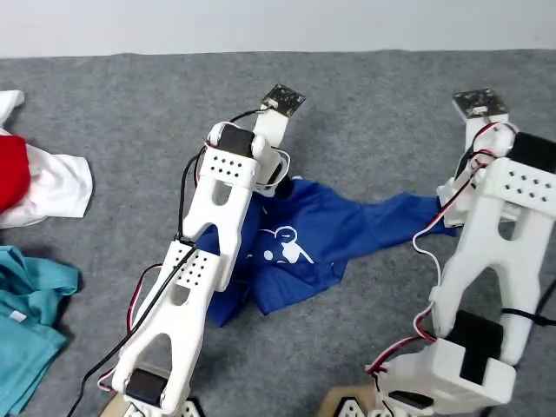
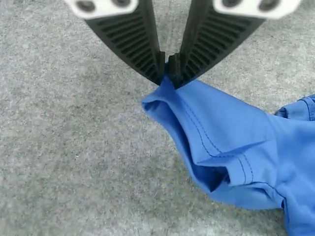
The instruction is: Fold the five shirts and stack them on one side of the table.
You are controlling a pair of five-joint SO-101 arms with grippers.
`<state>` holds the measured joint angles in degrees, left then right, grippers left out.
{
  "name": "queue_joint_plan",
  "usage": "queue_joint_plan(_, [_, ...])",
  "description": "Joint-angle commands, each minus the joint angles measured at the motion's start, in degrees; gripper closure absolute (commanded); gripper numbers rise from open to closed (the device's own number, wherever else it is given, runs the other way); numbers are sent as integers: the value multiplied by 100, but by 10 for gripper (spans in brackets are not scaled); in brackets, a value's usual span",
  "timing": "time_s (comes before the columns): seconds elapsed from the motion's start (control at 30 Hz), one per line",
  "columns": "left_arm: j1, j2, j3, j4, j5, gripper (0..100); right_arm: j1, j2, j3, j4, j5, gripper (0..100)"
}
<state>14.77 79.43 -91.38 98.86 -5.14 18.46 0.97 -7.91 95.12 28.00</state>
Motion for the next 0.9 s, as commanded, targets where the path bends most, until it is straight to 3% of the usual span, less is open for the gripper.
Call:
queue_joint_plan(0.0, [-9, -97, -189, -88, -53, 752, 48, -40, -62, -4, 18, 990])
queue_joint_plan(0.4, [-105, -105, 31, 149, -18, 758, 40, -40, -62, 4, 0, 990])
queue_joint_plan(0.87, [-88, -105, 207, 158, -44, 1000, 40, -40, -62, 13, 0, 990])
